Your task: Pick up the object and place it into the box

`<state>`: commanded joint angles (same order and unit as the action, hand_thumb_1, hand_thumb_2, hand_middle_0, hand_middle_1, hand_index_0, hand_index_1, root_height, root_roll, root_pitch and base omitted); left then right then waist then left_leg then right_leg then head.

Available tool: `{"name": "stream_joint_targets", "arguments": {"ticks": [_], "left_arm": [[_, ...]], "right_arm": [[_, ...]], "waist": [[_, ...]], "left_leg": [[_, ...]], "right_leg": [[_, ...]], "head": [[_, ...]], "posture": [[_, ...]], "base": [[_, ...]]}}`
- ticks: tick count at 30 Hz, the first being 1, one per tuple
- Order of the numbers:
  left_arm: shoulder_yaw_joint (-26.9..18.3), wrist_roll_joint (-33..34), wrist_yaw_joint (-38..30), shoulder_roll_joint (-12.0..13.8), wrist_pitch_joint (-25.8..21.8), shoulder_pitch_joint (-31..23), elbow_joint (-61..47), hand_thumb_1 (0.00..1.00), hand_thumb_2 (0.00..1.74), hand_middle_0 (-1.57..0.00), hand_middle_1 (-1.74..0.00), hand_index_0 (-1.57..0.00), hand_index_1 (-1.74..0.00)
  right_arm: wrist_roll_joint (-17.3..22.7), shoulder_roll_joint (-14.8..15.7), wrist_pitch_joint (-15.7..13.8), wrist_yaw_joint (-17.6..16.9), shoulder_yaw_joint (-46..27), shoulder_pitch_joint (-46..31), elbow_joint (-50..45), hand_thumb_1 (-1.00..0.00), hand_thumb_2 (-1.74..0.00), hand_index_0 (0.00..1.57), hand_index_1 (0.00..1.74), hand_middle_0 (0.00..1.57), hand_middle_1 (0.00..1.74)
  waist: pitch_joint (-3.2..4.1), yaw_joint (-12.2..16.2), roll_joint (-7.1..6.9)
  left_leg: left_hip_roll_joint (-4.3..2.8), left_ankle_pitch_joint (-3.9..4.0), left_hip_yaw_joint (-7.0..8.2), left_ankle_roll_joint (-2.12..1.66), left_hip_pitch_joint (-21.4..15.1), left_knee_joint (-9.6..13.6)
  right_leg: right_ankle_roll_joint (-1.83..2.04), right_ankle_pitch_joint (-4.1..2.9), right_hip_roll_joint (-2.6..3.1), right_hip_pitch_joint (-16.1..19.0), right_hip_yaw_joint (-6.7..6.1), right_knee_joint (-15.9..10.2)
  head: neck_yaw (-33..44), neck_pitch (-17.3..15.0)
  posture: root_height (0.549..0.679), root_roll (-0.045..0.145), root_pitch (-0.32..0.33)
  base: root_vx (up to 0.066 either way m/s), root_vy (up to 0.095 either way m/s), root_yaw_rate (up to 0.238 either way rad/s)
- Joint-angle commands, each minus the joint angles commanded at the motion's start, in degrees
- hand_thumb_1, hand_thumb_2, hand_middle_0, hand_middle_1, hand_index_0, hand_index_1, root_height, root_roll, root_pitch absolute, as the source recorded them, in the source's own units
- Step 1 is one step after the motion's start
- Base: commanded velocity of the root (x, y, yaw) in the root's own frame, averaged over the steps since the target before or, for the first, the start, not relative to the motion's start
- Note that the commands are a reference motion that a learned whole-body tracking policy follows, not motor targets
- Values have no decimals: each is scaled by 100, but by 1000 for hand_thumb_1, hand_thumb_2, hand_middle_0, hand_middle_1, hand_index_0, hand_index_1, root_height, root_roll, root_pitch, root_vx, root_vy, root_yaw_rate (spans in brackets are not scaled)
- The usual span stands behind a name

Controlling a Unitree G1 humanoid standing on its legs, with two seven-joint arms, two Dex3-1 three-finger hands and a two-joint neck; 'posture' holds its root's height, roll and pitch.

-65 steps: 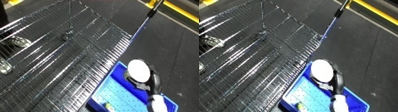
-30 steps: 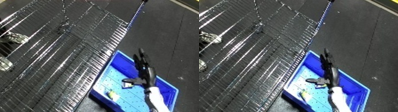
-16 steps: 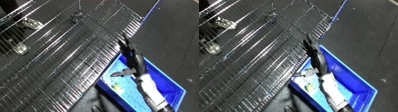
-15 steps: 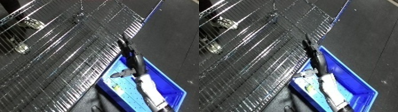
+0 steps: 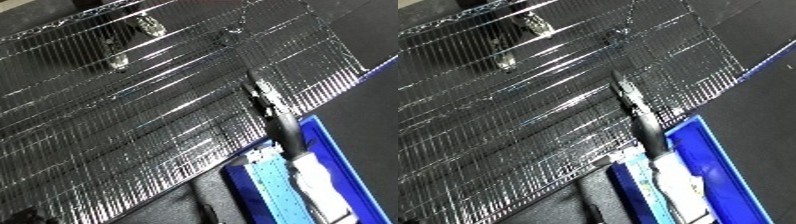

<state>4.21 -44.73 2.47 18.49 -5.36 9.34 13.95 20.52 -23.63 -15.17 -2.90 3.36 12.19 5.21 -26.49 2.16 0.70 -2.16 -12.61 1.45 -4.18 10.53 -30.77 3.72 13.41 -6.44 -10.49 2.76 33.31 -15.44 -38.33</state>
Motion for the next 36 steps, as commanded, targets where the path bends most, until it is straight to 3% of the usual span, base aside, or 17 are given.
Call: {"name": "stream_joint_targets", "arguments": {"ticks": [10,20,27,36], "left_arm": [[-44,14,114,73,-19,-115,-39,1000,1740,-1570,-1740,-1570,-1740],[-109,106,196,155,64,-284,-218,1000,1740,-1570,-1740,-1570,-1740],[-63,106,222,237,126,-329,-402,1000,1740,-1570,-1740,-1570,-1740],[-105,116,233,273,162,-390,-440,1000,1740,-1570,-1740,-1570,-1740]], "right_arm": [[124,180,55,-2,156,-25,78,0,0,0,0,0,0],[231,243,-62,-21,226,-214,127,0,0,0,0,0,0],[253,233,-231,-221,290,-371,119,0,0,0,0,0,0],[261,237,-461,-567,203,-427,133,0,0,0,0,0,0]], "waist": [[-53,-197,-84],[-118,-263,-127],[-173,-294,-161],[-223,-287,-178]], "left_leg": [[24,18,-104,36,144,-193],[21,13,-137,40,245,-332],[-5,42,-135,47,304,-366],[-14,7,-126,50,338,-436]], "right_leg": [[51,5,3,-60,101,209],[80,19,-6,-145,117,350],[121,39,-23,-228,146,457],[138,53,-28,-273,138,524]], "head": [[505,100],[951,513],[1083,649],[994,604]], "posture": [[658,47,-125],[655,44,-131],[653,41,-130],[651,40,-129]], "base": [[31,-24,106],[26,-17,36],[8,-28,24],[16,-12,-7]]}}
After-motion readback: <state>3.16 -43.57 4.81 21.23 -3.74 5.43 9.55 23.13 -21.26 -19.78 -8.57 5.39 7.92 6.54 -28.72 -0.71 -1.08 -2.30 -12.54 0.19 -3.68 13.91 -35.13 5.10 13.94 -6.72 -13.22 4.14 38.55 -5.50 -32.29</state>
